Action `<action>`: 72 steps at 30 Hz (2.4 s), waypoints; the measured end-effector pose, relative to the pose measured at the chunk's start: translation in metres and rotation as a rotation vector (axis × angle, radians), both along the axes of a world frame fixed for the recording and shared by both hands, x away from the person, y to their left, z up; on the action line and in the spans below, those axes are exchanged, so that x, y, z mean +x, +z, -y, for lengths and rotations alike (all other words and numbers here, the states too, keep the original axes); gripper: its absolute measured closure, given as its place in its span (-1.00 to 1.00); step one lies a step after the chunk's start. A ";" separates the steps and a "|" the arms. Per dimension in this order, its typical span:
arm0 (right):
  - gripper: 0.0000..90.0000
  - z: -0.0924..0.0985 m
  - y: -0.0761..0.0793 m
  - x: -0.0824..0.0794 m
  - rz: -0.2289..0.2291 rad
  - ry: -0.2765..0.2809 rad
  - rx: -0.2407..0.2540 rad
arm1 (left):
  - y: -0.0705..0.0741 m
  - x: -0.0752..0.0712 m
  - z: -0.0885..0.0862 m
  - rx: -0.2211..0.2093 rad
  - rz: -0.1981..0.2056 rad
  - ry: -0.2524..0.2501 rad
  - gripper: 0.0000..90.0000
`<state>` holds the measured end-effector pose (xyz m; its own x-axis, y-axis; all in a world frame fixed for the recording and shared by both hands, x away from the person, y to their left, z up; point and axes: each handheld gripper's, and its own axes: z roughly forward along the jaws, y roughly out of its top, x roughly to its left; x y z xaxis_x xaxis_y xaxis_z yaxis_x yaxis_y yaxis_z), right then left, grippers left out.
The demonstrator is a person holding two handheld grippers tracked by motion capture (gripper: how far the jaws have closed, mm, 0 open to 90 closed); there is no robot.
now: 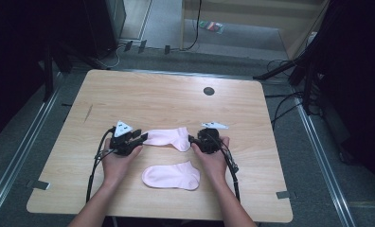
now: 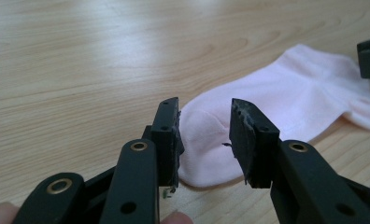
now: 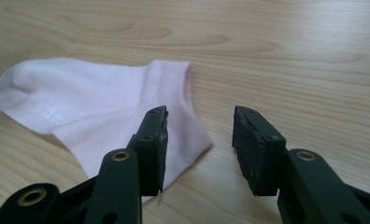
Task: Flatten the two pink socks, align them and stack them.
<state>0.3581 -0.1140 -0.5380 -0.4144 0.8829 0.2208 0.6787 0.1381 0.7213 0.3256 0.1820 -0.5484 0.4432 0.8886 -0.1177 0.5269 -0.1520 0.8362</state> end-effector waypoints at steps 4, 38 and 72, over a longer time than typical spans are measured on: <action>0.21 -0.007 -0.005 -0.003 0.006 0.008 -0.018 | 0.000 0.006 0.008 0.009 -0.009 -0.023 0.44; 1.00 0.014 0.029 -0.041 0.073 0.072 0.013 | 0.025 -0.037 0.008 -0.062 -0.014 -0.080 0.99; 1.00 0.047 0.034 -0.122 0.077 0.085 0.085 | 0.030 -0.120 0.023 -0.076 -0.066 -0.180 0.99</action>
